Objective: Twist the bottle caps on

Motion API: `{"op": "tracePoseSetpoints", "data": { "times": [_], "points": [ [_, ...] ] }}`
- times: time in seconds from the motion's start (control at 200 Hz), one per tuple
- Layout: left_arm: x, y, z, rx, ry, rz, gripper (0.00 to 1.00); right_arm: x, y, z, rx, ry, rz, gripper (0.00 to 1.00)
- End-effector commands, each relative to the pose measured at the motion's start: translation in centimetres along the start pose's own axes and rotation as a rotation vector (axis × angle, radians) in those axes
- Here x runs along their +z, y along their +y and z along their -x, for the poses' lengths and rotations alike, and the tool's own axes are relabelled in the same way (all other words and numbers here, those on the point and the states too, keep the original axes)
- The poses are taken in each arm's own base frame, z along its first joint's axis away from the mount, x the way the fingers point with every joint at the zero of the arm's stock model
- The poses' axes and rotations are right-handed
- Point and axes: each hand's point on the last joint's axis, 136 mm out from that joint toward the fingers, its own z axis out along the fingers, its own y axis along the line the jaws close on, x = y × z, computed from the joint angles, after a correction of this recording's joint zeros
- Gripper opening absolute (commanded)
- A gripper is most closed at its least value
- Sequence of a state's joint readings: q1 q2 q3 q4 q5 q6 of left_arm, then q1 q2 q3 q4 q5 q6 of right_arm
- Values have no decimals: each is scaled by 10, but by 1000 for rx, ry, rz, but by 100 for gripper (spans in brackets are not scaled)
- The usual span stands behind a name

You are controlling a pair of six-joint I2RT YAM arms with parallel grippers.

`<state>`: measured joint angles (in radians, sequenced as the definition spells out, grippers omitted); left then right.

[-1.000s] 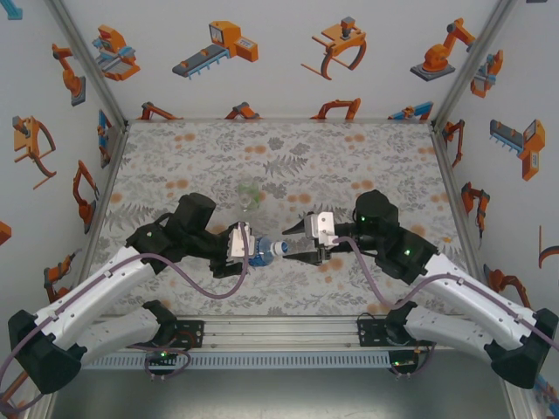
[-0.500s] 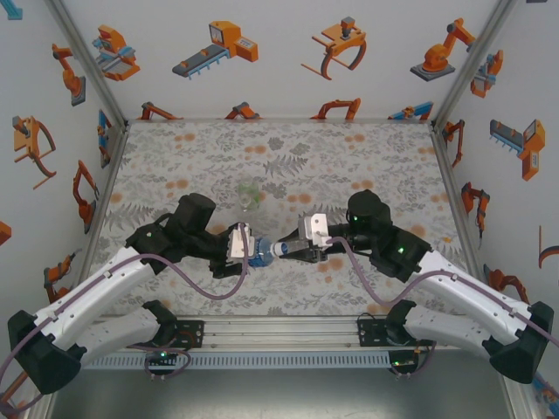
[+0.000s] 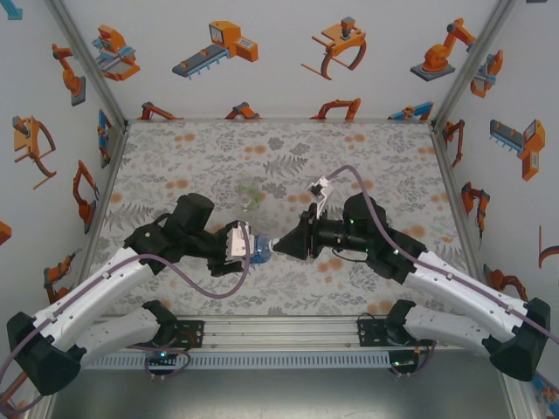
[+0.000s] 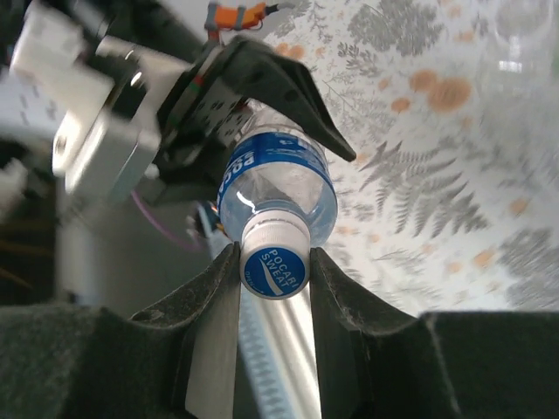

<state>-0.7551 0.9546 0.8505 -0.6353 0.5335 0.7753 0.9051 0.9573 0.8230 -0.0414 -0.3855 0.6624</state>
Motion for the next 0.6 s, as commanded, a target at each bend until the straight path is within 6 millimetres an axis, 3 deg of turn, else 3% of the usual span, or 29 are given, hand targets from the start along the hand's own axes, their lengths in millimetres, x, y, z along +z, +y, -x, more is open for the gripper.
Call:
{"op": "tracePoseSetpoints", "data": {
  "times": [0.0,0.05,0.11,0.315,0.406,0.451,0.596],
  "points": [
    [-6,-5,22,53,-87,-20,0,12,-40,-8,614,-41,-169,0],
    [-6,-4,22,54,-87,-19,0,13,-48,-17,754,-20,-217,0],
    [-6,-4,22,55,-89,-21,0,18,-44,-17,809,-20,-190,0],
    [-7,-4,22,54,-89,-18,0,12,-42,-5,736,-54,-211,0],
    [-7,-4,22,54,-88,-17,0,5,-35,9,624,-76,-192,35],
    [-6,-4,22,53,-89,-20,0,1,-32,15,545,-79,-189,47],
    [-7,-5,23,53,-93,-19,0,-14,-10,36,250,-90,-149,56]
  ]
}}
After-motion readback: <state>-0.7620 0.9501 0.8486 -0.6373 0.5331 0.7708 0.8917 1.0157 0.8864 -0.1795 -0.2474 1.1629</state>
